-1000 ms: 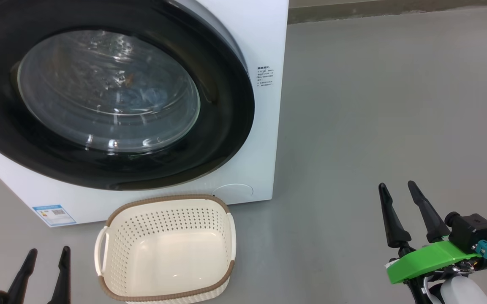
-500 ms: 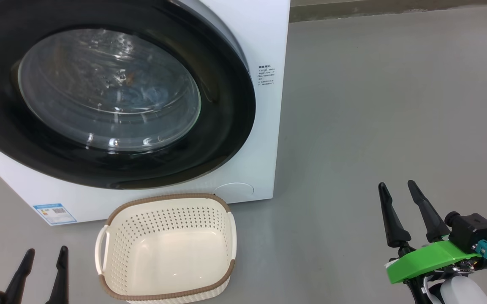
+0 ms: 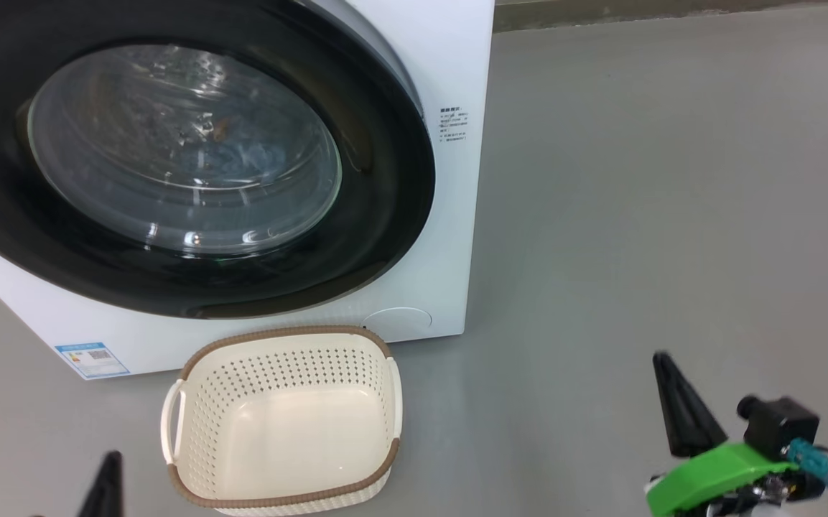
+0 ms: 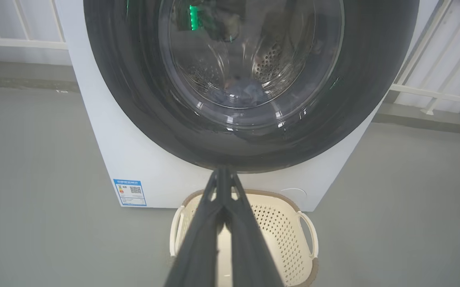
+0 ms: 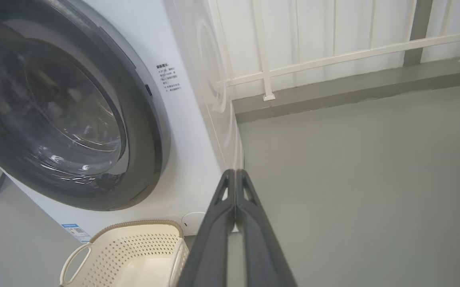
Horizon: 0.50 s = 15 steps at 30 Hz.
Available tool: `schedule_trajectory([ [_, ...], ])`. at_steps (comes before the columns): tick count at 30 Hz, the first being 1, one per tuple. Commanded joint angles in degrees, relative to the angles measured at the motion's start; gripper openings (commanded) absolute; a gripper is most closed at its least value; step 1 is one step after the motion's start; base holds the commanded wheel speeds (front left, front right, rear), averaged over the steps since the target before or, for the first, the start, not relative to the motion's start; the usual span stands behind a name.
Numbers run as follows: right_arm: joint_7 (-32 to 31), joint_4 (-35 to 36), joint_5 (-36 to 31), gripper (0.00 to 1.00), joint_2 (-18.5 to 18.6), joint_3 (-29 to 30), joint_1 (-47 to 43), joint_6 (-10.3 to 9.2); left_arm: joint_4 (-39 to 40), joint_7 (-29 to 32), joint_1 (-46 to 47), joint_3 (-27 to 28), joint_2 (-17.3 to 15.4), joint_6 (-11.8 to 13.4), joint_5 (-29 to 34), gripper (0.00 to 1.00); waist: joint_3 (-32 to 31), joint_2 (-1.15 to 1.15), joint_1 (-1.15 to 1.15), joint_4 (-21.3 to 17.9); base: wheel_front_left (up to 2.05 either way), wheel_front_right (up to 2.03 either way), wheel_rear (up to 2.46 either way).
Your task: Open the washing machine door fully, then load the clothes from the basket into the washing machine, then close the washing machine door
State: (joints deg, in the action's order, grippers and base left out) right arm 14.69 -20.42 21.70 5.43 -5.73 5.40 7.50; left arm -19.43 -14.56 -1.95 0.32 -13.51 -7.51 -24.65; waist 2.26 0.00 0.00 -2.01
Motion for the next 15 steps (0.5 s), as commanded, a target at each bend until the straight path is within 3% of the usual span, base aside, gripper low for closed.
schedule_trajectory([
  [1, -0.15, 0.42, 0.56, 0.0, 0.1, 0.11, 0.27, 0.0, 0.28, 0.19, 0.16, 0.21, -0.25, 0.0, -0.53, 0.0, 0.0, 0.0, 0.0, 0.01, 0.0, 0.0, 0.0],
  [7, -1.12, 0.8, 4.0, 0.0, 0.02, 0.63, 0.2, 0.0, 0.61, 1.24, 0.46, 0.52, 0.27, 0.0, -3.75, 0.0, -0.25, 0.0, 0.13, 0.11, 0.0, 0.0, 0.0],
  [15, -2.41, 1.11, 8.56, 0.0, -0.1, 1.34, 0.29, 0.0, 0.88, 2.55, 1.03, 0.88, 0.97, 0.0, -8.07, 0.0, -0.25, 0.0, 0.0, 0.24, 0.0, 0.0, 0.0],
])
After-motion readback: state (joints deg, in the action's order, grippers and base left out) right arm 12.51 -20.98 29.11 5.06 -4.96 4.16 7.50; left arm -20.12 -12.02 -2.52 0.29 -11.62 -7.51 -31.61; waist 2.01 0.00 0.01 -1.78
